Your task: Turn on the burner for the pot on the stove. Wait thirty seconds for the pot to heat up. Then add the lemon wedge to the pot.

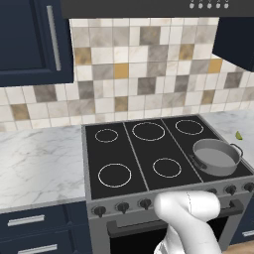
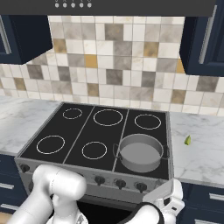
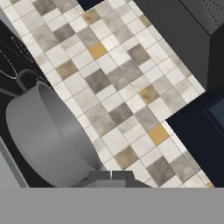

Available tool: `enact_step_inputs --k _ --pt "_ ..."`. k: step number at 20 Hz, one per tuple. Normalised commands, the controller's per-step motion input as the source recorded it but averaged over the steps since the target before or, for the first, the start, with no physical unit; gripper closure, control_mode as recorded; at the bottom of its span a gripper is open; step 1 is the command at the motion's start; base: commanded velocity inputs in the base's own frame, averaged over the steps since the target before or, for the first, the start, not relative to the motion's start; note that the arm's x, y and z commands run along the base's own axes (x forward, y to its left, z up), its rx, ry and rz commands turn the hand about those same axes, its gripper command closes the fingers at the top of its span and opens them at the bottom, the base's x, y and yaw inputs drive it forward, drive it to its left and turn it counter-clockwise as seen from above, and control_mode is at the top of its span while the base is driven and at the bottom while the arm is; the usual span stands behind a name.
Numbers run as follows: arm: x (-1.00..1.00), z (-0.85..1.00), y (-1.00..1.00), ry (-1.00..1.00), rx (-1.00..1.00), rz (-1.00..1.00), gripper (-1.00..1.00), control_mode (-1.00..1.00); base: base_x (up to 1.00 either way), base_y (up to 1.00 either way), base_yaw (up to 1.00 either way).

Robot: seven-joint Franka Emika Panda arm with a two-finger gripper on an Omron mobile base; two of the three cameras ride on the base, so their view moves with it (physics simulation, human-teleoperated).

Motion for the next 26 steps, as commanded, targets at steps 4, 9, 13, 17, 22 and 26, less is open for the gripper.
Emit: enact_step_inputs --k 4,9,13,17,22,26 --pt "0.00 0.00 0.00 0.00 0.00 0.00 1.00 -1.00 0.00 0.00 0.00" --pt "0.00 0.00 0.00 0.00 0.00 0.00 1.00 -1.00 0.00 0.00 0.00" --pt "0.00 0.00 0.00 0.00 0.00 0.00 1.00 -1.00 0.00 0.00 0.00" --pt "0.00 0.00 0.00 0.00 0.00 0.00 1.00 -1.00 0.00 0.00 0.00" --pt "0.00 0.00 0.00 0.00 0.00 0.00 1.00 -1.00 0.00 0.00 0.00" --pt "0.00 0.00 0.00 0.00 0.00 0.00 1.00 -1.00 0.00 0.00 0.00"
